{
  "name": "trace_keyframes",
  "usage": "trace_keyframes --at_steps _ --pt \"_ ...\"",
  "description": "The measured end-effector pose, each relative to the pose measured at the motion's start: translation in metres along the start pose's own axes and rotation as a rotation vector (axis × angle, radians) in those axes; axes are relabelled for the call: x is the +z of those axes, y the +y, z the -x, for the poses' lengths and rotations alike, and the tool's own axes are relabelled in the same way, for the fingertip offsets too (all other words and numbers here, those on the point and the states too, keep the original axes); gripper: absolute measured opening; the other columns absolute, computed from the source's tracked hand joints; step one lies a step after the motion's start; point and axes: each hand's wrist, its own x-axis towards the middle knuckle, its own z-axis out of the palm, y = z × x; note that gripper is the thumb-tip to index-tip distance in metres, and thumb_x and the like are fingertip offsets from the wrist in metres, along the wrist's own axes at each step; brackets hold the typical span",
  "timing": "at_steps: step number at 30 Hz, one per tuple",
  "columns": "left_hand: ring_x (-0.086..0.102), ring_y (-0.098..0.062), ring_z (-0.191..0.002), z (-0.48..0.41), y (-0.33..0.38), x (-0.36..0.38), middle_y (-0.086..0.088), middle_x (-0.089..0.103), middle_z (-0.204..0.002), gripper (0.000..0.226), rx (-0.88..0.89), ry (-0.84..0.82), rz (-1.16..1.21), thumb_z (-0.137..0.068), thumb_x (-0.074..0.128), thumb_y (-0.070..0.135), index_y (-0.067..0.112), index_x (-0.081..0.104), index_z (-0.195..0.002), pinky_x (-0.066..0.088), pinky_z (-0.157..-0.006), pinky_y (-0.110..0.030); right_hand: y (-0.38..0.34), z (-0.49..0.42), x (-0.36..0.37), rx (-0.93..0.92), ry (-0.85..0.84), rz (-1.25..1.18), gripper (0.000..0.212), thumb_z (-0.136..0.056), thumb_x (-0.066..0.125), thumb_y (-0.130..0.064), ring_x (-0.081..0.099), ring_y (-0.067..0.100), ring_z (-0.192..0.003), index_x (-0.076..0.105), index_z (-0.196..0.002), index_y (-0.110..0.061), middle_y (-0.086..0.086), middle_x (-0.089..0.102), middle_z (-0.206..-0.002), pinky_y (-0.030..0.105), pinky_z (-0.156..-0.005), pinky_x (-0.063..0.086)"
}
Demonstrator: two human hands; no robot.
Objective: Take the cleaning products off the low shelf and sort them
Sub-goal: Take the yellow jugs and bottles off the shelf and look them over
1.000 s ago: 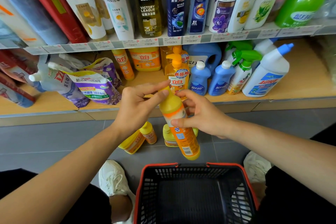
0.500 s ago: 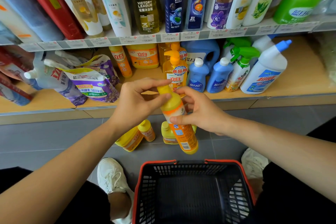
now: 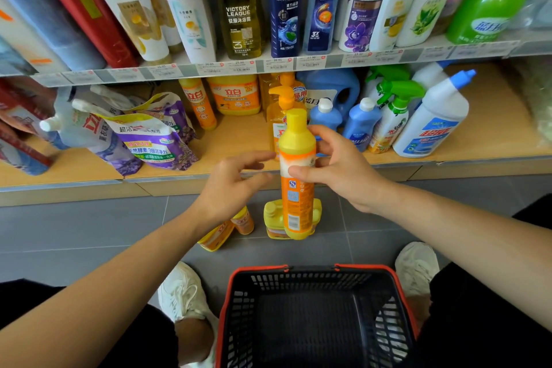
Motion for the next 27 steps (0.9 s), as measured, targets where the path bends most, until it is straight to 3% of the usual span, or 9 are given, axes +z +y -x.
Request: trace_keyframes --at_steps 3,6,10,14,19,22,27 --pt "0.056 -0.001 -0.123 0.005 -0.010 0.013 0.014 0.065 -0.129 0.058 -0.146 -0.230 0.044 -0.084 0.081 0.031 0.030 0.058 -0.138 0.049 -0.086 -0.021 -0.005 -0.003 -0.005 0.002 0.035 -0.110 0.065 -0.079 0.083 -0.012 0.071 0.018 -0.107 0.054 -0.134 -0.027 0.000 0.073 -0.118 0.038 -0.082 0.060" --pt "0.065 -0.006 -0.111 0.010 -0.015 0.026 0.011 0.067 -0.123 0.071 -0.193 -0.290 0.087 -0.072 0.091 0.034 0.031 0.055 -0.133 0.055 -0.076 -0.027 -0.010 -0.006 -0.009 0.021 0.079 -0.197 0.054 -0.082 0.081 -0.015 0.072 0.021 -0.105 0.054 -0.127 -0.029 0.001 0.074 -0.115 0.044 -0.078 0.062" --pt "0.071 -0.015 -0.089 0.011 -0.014 0.031 -0.003 0.073 -0.106 0.065 -0.239 -0.225 0.283 -0.068 0.093 0.022 0.022 0.053 -0.118 0.054 -0.062 -0.021 -0.015 -0.012 -0.017 0.030 0.159 -0.245 0.053 -0.085 0.078 -0.016 0.073 0.022 -0.103 0.049 -0.129 -0.028 -0.002 0.073 -0.113 0.041 -0.071 0.061" --pt "0.071 -0.032 -0.095 0.007 -0.010 0.023 -0.014 0.074 -0.110 0.060 -0.283 -0.125 0.475 -0.068 0.090 0.019 0.019 0.053 -0.115 0.056 -0.079 -0.044 -0.020 -0.022 -0.037 0.070 0.190 -0.321 0.075 -0.086 0.078 -0.013 0.072 0.021 -0.106 0.037 -0.144 -0.039 0.001 0.072 -0.120 0.045 -0.078 0.062" --pt "0.071 -0.027 -0.105 -0.002 -0.016 0.002 -0.011 0.067 -0.118 0.052 -0.340 -0.090 0.753 -0.071 0.080 0.006 0.017 0.060 -0.118 0.061 -0.086 -0.041 -0.024 -0.036 -0.063 0.102 0.279 -0.555 0.021 -0.097 0.063 -0.016 0.071 0.021 -0.101 0.060 -0.115 -0.025 0.003 0.071 -0.113 0.044 -0.082 0.058" --pt "0.070 -0.025 -0.111 -0.004 -0.022 -0.002 -0.007 0.067 -0.119 0.048 -0.363 -0.052 0.805 -0.073 0.076 0.006 0.016 0.065 -0.119 0.060 -0.085 -0.035 -0.019 -0.037 -0.067 0.119 0.283 -0.478 0.023 -0.100 0.059 -0.016 0.068 0.025 -0.104 0.062 -0.120 -0.025 0.011 0.068 -0.121 0.039 -0.072 0.061" --pt "0.071 -0.027 -0.110 -0.007 -0.026 -0.009 -0.015 0.062 -0.128 0.061 -0.381 0.056 0.930 -0.070 0.070 -0.004 0.015 0.062 -0.127 0.060 -0.088 -0.036 -0.013 -0.038 -0.065 0.170 0.313 -0.420 0.023 -0.099 0.058 -0.008 0.064 0.034 -0.111 0.066 -0.118 -0.019 0.020 0.057 -0.131 0.041 -0.076 0.063"
